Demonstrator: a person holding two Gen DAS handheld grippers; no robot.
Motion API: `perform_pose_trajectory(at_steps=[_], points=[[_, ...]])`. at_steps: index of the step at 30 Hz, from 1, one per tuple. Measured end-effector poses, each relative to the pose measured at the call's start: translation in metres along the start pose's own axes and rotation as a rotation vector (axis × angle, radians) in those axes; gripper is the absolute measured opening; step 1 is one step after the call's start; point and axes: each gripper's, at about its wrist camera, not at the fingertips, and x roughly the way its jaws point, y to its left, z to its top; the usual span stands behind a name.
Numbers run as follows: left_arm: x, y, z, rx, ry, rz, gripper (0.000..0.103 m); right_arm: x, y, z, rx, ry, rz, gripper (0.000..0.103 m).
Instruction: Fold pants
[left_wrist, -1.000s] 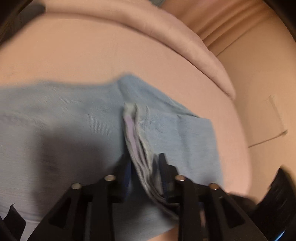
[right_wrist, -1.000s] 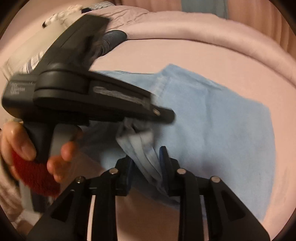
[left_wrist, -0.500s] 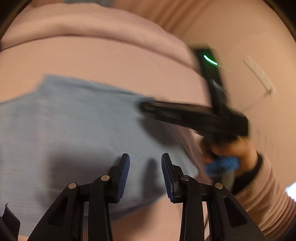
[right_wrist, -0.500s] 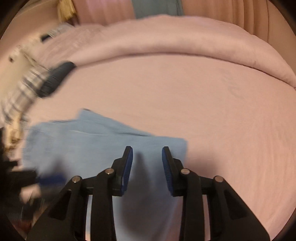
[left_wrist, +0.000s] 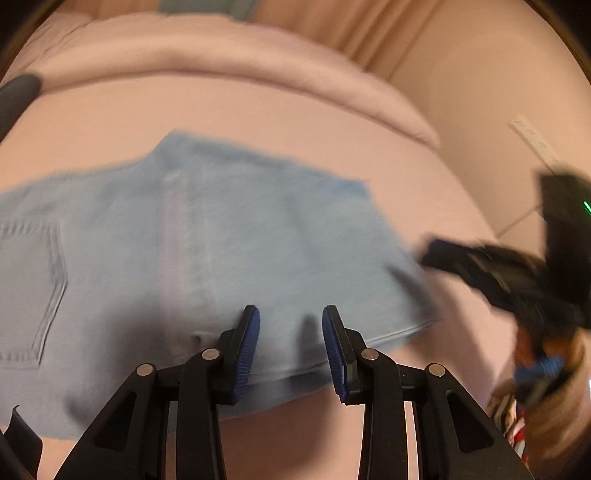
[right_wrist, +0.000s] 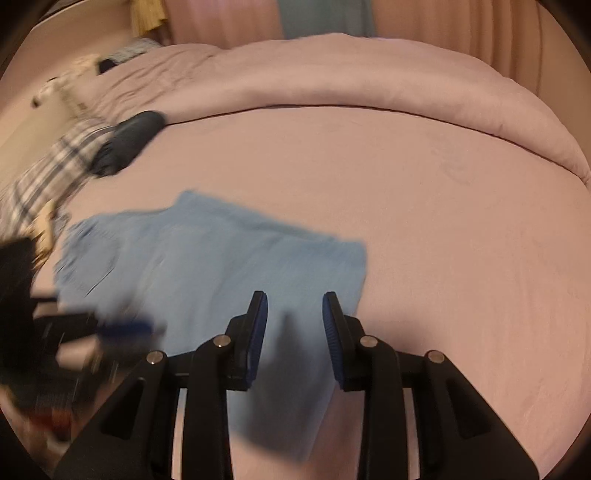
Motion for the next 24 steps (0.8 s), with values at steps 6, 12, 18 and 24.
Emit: perform_pose_trajectory(at_steps=[6, 12, 18, 24], points=[[-0.002, -0.01, -0.005, 0.031, -0.016, 0.036, 0.033, 0.026, 0.02, -0.059, -0.064, 0.039, -0.066, 0.03], [-0.043, -0.018, -0.027, 0.024, -0.133, 0.143, 0.061, 0.002, 0.03, -0.049, -0.002, 0.04, -0.025, 0.033], [-0.086, 0.016, -0.043, -0.142, -0.236, 0.183, 0.064, -0.005, 0.066, -0.038, -0.043, 0.004, 0.051, 0.04], [-0.129, 0.07, -0.08, -0.391, -0.366, 0.111, 0.065, 0.011, 0.107, -0.021, -0.098, 0.009, 0.108, 0.039]])
